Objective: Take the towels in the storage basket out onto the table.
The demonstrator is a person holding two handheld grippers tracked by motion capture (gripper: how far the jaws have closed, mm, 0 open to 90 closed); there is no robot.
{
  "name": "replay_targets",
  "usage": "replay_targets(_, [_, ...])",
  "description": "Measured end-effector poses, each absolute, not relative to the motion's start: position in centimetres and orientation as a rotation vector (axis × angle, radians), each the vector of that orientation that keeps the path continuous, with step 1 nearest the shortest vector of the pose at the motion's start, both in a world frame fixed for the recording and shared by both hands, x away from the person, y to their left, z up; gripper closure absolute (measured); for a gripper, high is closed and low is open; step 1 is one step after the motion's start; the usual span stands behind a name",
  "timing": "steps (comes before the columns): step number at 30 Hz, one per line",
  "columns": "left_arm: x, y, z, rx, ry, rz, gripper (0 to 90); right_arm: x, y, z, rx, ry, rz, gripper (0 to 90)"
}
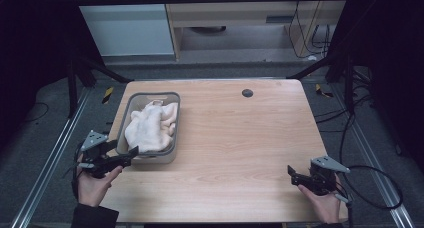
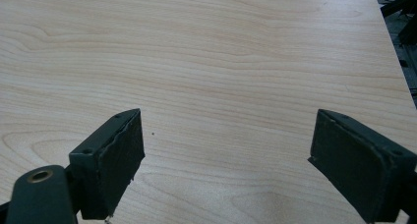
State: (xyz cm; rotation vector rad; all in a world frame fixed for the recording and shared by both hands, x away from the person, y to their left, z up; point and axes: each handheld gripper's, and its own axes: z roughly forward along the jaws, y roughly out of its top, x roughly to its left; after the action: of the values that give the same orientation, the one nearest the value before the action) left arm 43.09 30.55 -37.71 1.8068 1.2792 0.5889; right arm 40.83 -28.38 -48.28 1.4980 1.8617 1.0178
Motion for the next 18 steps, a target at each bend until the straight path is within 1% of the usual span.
replay_targets(10, [44.7, 30.2, -36.5, 1.826, 1.282, 0.596, 17.2, 40.9, -28.3, -48.3, 1.507, 1.870, 1.016, 12.6])
replay_targets(18, [46.1, 29.5, -36.3, 1.860, 1.284, 0.587, 17.1, 41.0, -28.2, -48.4, 1.505, 1.884, 1.010, 12.6])
